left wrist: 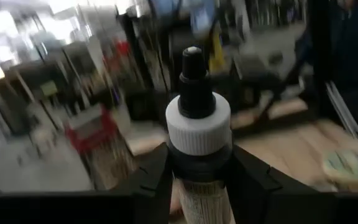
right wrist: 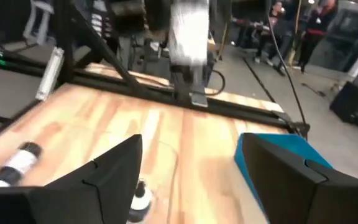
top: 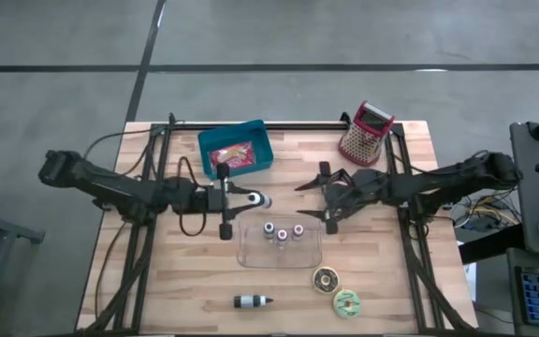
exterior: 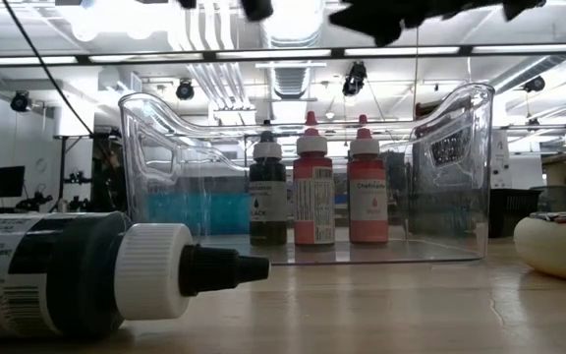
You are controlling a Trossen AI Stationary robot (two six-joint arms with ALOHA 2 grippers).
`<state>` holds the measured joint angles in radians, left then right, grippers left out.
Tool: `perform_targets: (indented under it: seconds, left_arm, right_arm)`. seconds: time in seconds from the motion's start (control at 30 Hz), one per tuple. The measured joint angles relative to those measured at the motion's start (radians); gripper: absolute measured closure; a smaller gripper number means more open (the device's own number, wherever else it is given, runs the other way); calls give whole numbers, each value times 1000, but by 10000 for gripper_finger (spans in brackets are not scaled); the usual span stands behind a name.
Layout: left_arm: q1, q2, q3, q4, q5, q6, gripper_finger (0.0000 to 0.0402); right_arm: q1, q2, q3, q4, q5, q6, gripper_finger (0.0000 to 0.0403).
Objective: Pick & Place Food Item
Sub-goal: Put the top black food coloring bottle into the transparent bin
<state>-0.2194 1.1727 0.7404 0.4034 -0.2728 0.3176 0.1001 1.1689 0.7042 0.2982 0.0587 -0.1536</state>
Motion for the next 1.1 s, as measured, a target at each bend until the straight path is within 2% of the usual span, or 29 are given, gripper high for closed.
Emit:
perform_targets:
  seconds: [0.17,0.3,0.5,0.63,0.73,0.87,1.1]
  left_arm:
    - [-4,-17,-10,-192,-5,-116,289]
    - [-10,33,-14,-206,-5,-151,290]
    - [-22,123,-17,-205,11,-227,290]
    - [-38,180,-17,-206,21,-302,290]
    - [-46,213,-9,-220,40,-353,291]
    - [-55,247,-4,-230,49,-393,291]
    - [-68,284,-7,-222,54,-401,291]
  right_arm:
    - [13,-97,-5,-156,49,37,141]
    - [37,-125,-5,-176,48,55,143]
    - [79,-61,-6,-166,46,127,143]
    - [85,14,31,-189,-7,205,143]
    - [92,80,104,-279,-34,251,143]
    - [107,179,268,-492,-38,263,143]
    - [112,342,562,-751,-49,202,143]
